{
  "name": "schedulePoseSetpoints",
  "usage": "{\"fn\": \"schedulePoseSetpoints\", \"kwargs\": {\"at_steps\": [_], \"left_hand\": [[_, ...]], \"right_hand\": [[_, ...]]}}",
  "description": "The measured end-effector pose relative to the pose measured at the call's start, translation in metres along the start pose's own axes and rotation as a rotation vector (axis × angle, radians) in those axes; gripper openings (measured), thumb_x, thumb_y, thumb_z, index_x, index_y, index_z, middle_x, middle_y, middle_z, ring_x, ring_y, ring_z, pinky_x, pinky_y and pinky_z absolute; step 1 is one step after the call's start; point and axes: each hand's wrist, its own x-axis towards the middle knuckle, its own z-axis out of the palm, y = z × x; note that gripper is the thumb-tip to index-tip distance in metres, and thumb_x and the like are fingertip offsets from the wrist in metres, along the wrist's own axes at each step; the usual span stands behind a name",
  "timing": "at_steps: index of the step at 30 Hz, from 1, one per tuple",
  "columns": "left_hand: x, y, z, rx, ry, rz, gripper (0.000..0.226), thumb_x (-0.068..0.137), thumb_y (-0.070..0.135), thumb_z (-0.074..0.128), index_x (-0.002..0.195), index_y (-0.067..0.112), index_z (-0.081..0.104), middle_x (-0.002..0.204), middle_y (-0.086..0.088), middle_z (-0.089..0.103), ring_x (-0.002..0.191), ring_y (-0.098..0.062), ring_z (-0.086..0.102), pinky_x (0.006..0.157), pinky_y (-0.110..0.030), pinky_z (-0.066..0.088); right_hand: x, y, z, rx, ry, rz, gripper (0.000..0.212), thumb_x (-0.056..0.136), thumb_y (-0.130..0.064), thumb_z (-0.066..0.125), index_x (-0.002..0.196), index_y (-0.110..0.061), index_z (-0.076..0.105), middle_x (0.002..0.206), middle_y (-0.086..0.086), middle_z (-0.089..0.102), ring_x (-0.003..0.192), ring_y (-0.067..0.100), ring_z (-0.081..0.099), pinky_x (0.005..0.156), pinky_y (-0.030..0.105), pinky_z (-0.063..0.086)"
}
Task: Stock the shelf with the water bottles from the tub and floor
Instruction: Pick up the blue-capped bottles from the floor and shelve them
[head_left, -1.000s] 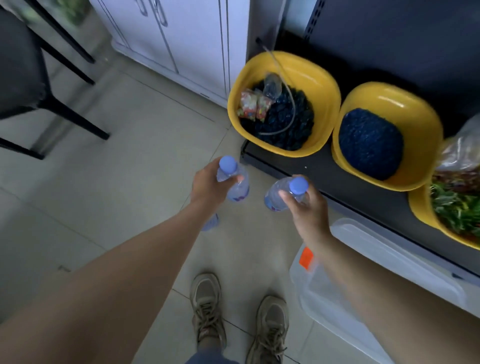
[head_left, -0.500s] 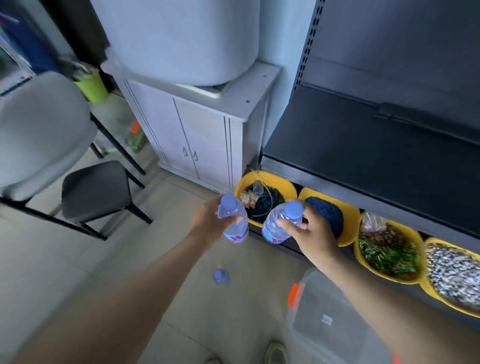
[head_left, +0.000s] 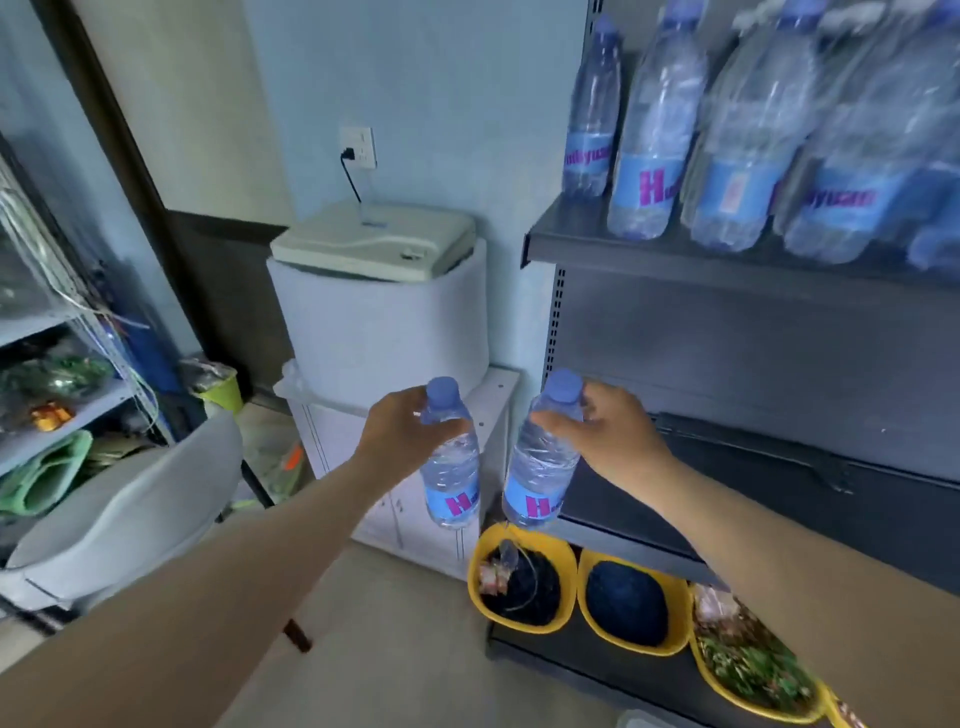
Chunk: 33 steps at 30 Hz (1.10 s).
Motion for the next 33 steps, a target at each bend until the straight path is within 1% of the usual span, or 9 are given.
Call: {"fn": "schedulePoseSetpoints", "kwargs": {"at_steps": [2, 5, 10, 15, 17, 20, 22, 29, 33], "left_hand": [[0.004, 0.035, -0.03, 0.014, 0.031, 0.05, 0.029, 0.08, 0.028, 0.071, 0.105, 0.014, 0.066, 0.096, 0.001, 0.062, 0.087, -0.019, 0.058, 0.078, -0.028, 0.044], [0.011, 0.087, -0.075, -0.018, 0.043, 0.097, 0.029, 0.079, 0.026, 0.072, 0.105, 0.013, 0.066, 0.098, -0.003, 0.063, 0.089, -0.02, 0.058, 0.082, -0.028, 0.044], [0.024, 0.161, -0.135, -0.1, 0.027, 0.161, 0.019, 0.075, 0.024, 0.076, 0.089, 0.015, 0.067, 0.095, -0.007, 0.067, 0.087, -0.021, 0.062, 0.085, -0.03, 0.049], [0.044, 0.207, -0.166, -0.227, 0.027, 0.174, 0.012, 0.077, 0.019, 0.074, 0.073, 0.018, 0.063, 0.08, -0.002, 0.065, 0.078, -0.02, 0.063, 0.081, -0.029, 0.053], [0.061, 0.218, -0.172, -0.237, 0.028, 0.178, 0.011, 0.076, 0.018, 0.075, 0.079, 0.014, 0.065, 0.088, -0.006, 0.067, 0.082, -0.022, 0.064, 0.083, -0.032, 0.053], [0.091, 0.23, -0.182, -0.208, 0.021, 0.199, 0.022, 0.076, 0.019, 0.076, 0.092, 0.009, 0.067, 0.096, -0.01, 0.067, 0.082, -0.024, 0.065, 0.082, -0.034, 0.054], [0.111, 0.235, -0.187, -0.221, 0.012, 0.213, 0.025, 0.076, 0.019, 0.076, 0.097, 0.008, 0.065, 0.095, -0.009, 0.067, 0.078, -0.022, 0.064, 0.075, -0.031, 0.053], [0.179, 0.235, -0.191, -0.209, -0.002, 0.257, 0.026, 0.074, 0.017, 0.078, 0.096, 0.009, 0.067, 0.093, -0.008, 0.068, 0.078, -0.022, 0.065, 0.074, -0.031, 0.055], [0.213, 0.226, -0.184, -0.211, -0.035, 0.267, 0.017, 0.073, 0.018, 0.078, 0.087, 0.014, 0.07, 0.09, -0.005, 0.069, 0.082, -0.021, 0.065, 0.088, -0.035, 0.054]], "right_hand": [[0.008, -0.044, -0.02, -0.034, 0.04, -0.019, 0.011, 0.08, -0.03, 0.07, 0.086, -0.022, 0.064, 0.08, -0.011, 0.064, 0.073, 0.002, 0.059, 0.062, 0.014, 0.045], [0.021, -0.107, -0.048, 0.012, 0.104, -0.058, 0.019, 0.077, -0.03, 0.073, 0.088, -0.016, 0.066, 0.085, -0.004, 0.068, 0.081, 0.014, 0.064, 0.077, 0.029, 0.053], [0.044, -0.195, -0.089, 0.06, 0.179, -0.145, 0.036, 0.079, -0.025, 0.073, 0.11, -0.009, 0.067, 0.103, 0.001, 0.069, 0.098, 0.014, 0.063, 0.093, 0.03, 0.049], [0.092, -0.243, -0.112, 0.156, 0.256, -0.126, 0.033, 0.079, -0.02, 0.073, 0.101, 0.003, 0.065, 0.094, 0.012, 0.068, 0.082, 0.019, 0.062, 0.077, 0.032, 0.052], [0.116, -0.252, -0.117, 0.178, 0.298, -0.127, 0.033, 0.078, -0.018, 0.074, 0.105, -0.001, 0.065, 0.104, 0.016, 0.068, 0.085, 0.019, 0.061, 0.082, 0.034, 0.052], [0.152, -0.259, -0.124, 0.154, 0.342, -0.137, 0.038, 0.081, -0.018, 0.072, 0.117, -0.009, 0.062, 0.101, 0.007, 0.064, 0.084, 0.015, 0.056, 0.064, 0.018, 0.046], [0.176, -0.259, -0.128, 0.113, 0.375, -0.127, 0.038, 0.082, -0.02, 0.071, 0.117, -0.009, 0.062, 0.098, 0.004, 0.061, 0.084, 0.015, 0.054, 0.059, 0.018, 0.041], [0.252, -0.229, -0.122, 0.099, 0.455, -0.035, 0.038, 0.086, -0.013, 0.066, 0.123, -0.008, 0.058, 0.115, 0.007, 0.061, 0.098, 0.018, 0.056, 0.08, 0.02, 0.039], [0.283, -0.212, -0.113, 0.029, 0.498, 0.038, 0.041, 0.086, -0.014, 0.066, 0.124, -0.004, 0.055, 0.122, 0.01, 0.06, 0.11, 0.025, 0.057, 0.081, 0.022, 0.04]]}}
